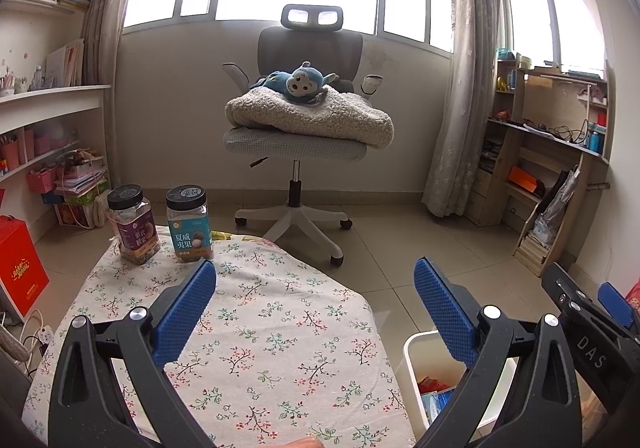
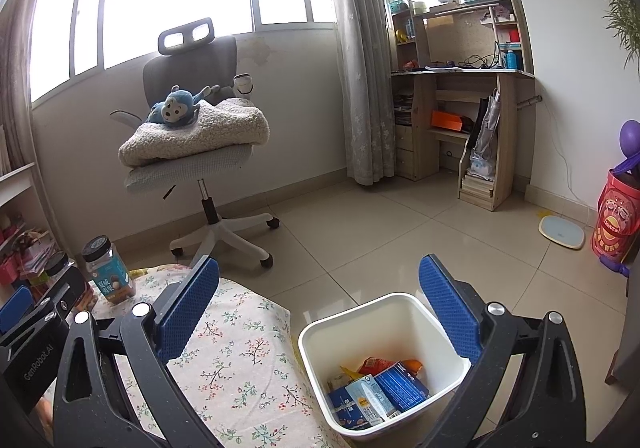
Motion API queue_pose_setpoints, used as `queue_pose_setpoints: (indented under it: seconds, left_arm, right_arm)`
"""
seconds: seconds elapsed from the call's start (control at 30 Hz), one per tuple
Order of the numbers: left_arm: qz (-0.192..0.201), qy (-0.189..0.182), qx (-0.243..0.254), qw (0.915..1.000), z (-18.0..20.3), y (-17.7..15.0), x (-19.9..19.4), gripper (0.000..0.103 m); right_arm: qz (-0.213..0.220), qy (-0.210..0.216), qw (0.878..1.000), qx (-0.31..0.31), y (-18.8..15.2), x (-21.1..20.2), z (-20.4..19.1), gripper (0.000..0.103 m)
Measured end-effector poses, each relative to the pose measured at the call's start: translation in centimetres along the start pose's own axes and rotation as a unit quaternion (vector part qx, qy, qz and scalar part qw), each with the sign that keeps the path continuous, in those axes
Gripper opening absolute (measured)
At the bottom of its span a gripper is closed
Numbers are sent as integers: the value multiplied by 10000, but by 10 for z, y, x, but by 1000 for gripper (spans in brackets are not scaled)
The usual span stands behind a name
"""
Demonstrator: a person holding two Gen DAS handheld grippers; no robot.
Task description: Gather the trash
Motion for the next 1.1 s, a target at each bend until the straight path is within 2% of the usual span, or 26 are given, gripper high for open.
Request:
queue_pose_setpoints:
  seconds: [0.5, 0.6, 0.67, 0.77, 0.9, 0.97, 1.1]
  left_arm:
    - [102, -10, 80, 9999, 4, 2, -2, 95]
    - [115, -60, 119, 9998, 5, 1, -3, 91]
    - [113, -73, 142, 9998, 6, 0, -3, 83]
    - [74, -153, 92, 9998, 5, 1, -3, 83]
    - [74, -85, 89, 9999, 6, 2, -2, 87]
    - [94, -29, 73, 9999, 5, 2, -3, 96]
    - [139, 55, 62, 9999, 4, 4, -5, 97]
  right_arm:
    - [-54, 1, 10000, -5, 3, 1, 7, 96]
    - [-53, 1, 10000, -11, 3, 1, 8, 96]
    - [-57, 0, 10000, -8, 3, 1, 9, 96]
    - [-53, -1, 10000, -1, 3, 1, 9, 96]
    - [-53, 5, 10000, -8, 3, 1, 8, 96]
    - [-48, 3, 10000, -15, 3, 1, 8, 96]
    - [-46, 1, 10000, -40, 4, 1, 10, 96]
Point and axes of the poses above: each gripper's, at about its wrist camera, not at the fingertips, and x roughly the way its jaws point, z to its right, y to its top, the point moved 4 cm from there along x, roughly the way its jaws point, and after that the axes turned 15 degrees about y, right-handed, at the moved point
